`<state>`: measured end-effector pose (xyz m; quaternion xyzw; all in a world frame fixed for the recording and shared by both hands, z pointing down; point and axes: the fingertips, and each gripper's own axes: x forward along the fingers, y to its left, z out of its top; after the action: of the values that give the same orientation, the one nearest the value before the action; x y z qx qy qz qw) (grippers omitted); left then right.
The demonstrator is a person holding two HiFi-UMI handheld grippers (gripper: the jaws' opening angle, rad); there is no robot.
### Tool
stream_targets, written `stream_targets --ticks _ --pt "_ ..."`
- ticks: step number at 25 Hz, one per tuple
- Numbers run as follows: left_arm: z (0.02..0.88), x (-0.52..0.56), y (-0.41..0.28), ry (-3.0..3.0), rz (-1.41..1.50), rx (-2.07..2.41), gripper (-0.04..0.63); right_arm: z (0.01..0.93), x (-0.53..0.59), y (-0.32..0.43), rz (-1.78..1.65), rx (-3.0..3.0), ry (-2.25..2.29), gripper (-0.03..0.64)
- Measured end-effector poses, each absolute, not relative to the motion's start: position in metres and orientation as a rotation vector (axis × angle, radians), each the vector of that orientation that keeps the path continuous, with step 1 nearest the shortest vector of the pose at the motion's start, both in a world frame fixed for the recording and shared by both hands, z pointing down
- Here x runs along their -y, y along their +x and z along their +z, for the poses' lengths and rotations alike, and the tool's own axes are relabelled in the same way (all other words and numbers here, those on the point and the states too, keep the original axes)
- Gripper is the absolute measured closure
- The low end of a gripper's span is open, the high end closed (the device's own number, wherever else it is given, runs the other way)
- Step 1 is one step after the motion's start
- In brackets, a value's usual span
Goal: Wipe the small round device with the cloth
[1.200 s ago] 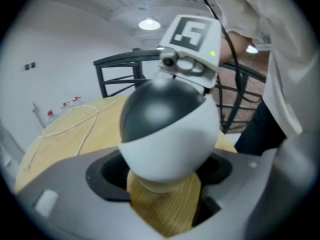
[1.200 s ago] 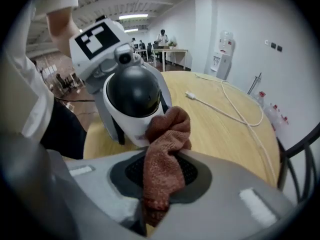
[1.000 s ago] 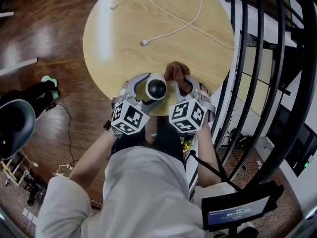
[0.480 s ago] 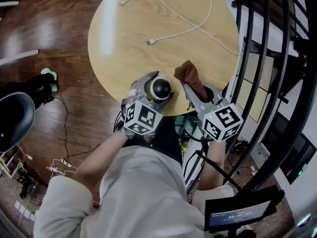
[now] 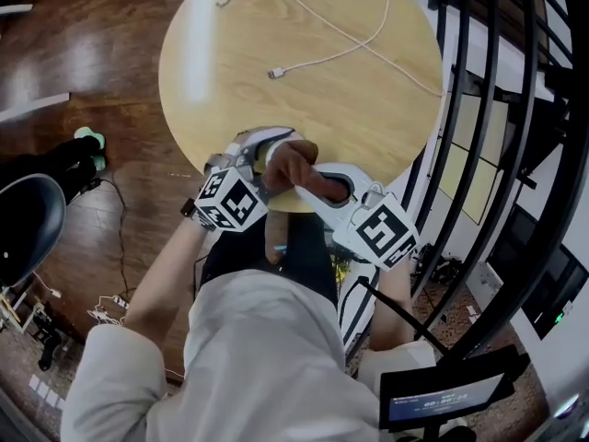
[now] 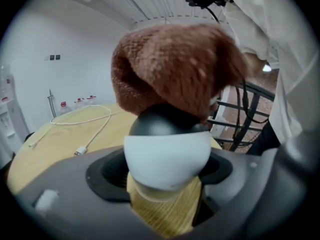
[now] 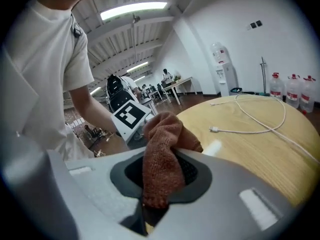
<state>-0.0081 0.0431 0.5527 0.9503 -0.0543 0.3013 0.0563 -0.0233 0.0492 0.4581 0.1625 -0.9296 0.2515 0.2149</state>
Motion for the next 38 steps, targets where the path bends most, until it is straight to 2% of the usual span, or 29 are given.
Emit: stream_targets --ticks 6,14,26,32,36,38 --pt "0.551 -0.041 -0.007 2.891 0.931 0.155 0.206 0.468 -0.025 -0.008 0.825 2.632 0.602 0.548" --pt "0.550 -0.039 -0.004 2.893 0.926 0.192 0.204 0.507 -0.014 0.004 0.782 2.481 0.598 0.548" --pt "0.553 -0.039 -0.002 2.885 0.908 0.244 0.202 0.563 -0.034 0.009 0.307 2.068 0.425 0.549" --pt "0.558 -0.038 0.000 2.878 0.946 0.284 0.209 0.508 -0.063 0.002 0.629 2.279 0.412 0.549" --pt "0.560 -0.038 0.003 2.891 0.951 0.284 0.209 0.462 -0.055 -0.009 0.589 2.372 0.501 0.548" --pt "0.560 -0.039 0.004 2.893 0.957 0.294 0.209 0.453 -0.052 -0.017 0.455 2.314 0.518 0.549"
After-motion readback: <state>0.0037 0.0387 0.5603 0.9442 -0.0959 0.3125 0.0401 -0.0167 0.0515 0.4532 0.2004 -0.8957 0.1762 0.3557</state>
